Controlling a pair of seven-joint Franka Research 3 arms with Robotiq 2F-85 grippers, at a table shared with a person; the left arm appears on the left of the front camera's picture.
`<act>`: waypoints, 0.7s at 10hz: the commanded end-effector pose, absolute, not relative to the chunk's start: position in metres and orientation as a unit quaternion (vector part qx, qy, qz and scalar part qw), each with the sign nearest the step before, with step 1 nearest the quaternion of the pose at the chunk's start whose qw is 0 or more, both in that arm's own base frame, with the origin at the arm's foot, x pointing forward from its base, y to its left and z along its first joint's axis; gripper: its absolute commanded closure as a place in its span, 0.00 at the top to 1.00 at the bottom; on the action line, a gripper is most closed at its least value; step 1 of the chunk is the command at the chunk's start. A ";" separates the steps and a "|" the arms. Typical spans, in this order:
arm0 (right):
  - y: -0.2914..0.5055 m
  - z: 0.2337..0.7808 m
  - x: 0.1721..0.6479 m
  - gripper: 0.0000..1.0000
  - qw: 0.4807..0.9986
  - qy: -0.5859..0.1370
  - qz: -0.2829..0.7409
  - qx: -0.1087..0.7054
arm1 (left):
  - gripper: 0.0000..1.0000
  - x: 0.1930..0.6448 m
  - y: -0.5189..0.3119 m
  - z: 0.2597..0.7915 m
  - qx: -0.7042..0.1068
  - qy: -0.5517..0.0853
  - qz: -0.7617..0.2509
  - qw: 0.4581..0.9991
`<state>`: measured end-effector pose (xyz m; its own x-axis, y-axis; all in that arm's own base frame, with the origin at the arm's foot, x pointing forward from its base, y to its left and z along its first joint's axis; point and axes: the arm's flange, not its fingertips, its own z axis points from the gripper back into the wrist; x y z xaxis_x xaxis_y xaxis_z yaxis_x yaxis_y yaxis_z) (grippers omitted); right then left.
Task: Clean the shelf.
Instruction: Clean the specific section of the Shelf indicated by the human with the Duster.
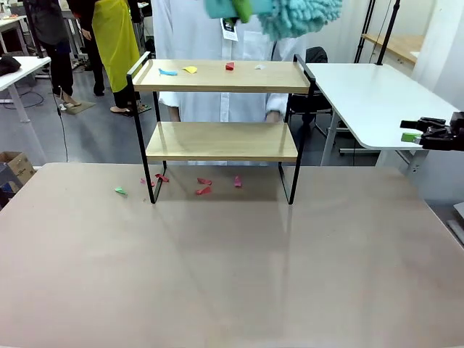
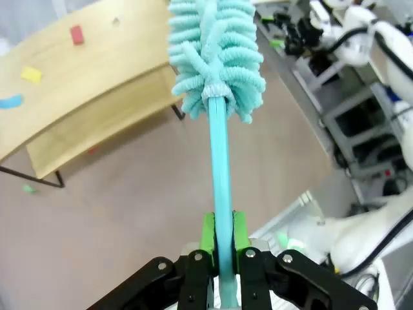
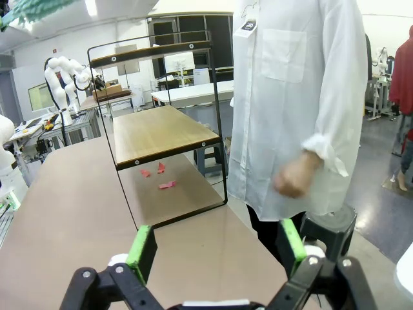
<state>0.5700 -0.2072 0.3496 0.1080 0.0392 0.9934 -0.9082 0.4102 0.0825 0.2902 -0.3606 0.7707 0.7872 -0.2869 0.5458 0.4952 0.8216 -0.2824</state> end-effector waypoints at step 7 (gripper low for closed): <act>-0.205 0.352 0.571 1.00 0.631 -0.553 0.377 0.392 | 0.13 0.329 -0.396 0.749 -0.192 -0.249 -0.198 0.928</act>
